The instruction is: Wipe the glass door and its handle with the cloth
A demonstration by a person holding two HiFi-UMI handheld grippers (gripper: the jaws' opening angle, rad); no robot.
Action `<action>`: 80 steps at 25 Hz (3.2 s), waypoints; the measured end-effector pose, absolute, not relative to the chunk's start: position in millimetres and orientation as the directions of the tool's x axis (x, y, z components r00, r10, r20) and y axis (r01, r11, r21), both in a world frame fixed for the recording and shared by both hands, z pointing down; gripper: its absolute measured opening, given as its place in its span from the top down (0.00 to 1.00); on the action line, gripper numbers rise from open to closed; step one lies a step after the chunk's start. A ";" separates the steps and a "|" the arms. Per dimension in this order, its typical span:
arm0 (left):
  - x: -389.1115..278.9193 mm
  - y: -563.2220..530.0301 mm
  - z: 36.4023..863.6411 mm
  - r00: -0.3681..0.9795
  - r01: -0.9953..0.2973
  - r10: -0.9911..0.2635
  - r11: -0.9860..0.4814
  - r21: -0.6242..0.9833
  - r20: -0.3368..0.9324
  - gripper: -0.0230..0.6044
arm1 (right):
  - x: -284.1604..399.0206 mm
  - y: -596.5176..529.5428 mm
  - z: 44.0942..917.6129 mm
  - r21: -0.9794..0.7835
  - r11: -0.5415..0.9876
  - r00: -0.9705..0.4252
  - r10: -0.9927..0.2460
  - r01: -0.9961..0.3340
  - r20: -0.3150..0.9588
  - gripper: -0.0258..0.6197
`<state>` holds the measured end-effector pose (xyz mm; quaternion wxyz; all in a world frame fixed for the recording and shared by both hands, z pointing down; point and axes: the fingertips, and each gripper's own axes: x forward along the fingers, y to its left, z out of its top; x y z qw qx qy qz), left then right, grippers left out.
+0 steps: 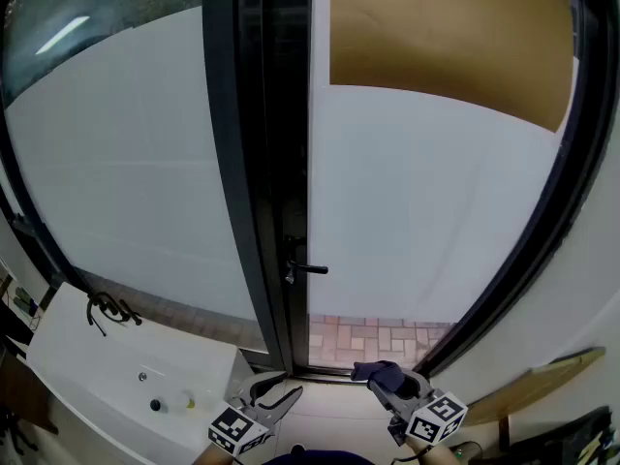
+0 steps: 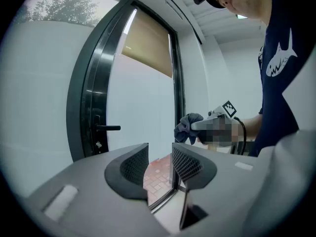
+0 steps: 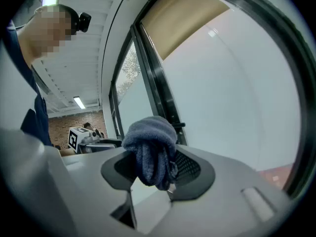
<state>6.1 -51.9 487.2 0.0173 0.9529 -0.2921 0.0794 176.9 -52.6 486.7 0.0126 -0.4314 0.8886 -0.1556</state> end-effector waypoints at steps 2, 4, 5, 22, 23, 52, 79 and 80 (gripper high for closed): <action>-3.9 -59.4 488.2 0.818 -0.557 -0.550 -0.830 -0.002 0.168 0.73 | 167.2 -67.4 482.2 -0.263 0.582 -0.623 -0.774 -0.770 0.111 0.70; -14.0 -68.9 488.2 0.818 -0.558 -0.550 -0.830 0.004 0.168 0.73 | 158.2 -84.2 476.2 -0.238 0.586 -0.620 -0.777 -0.775 0.108 0.70; -19.3 -73.9 487.9 0.818 -0.560 -0.551 -0.829 0.003 0.166 0.73 | 153.3 -93.1 472.7 -0.225 0.589 -0.620 -0.777 -0.776 0.106 0.70; -46.1 -117.0 486.5 0.844 -0.526 -0.523 -0.850 -0.005 0.120 0.73 | 78.1 -256.6 383.7 0.292 0.633 -0.629 -0.768 -0.717 0.120 0.70; -43.5 -117.9 485.5 0.845 -0.524 -0.522 -0.851 -0.010 0.117 0.73 | 73.6 -267.0 376.9 0.323 0.633 -0.632 -0.765 -0.704 0.123 0.70; -21.5 -138.5 488.6 0.785 -0.613 -0.609 -0.790 0.007 0.113 0.73 | 7.0 -394.5 413.8 0.950 0.310 -0.495 -0.823 0.017 0.278 0.71; -2.8 -127.6 486.6 0.833 -0.545 -0.542 -0.839 -0.009 0.111 0.73 | 173.8 -373.2 415.6 0.923 0.347 -0.254 -0.920 -0.166 0.300 0.71; -4.0 -126.5 487.1 0.832 -0.546 -0.544 -0.838 -0.008 0.111 0.73 | 170.1 -370.7 412.6 0.918 0.350 -0.266 -0.917 -0.184 0.296 0.71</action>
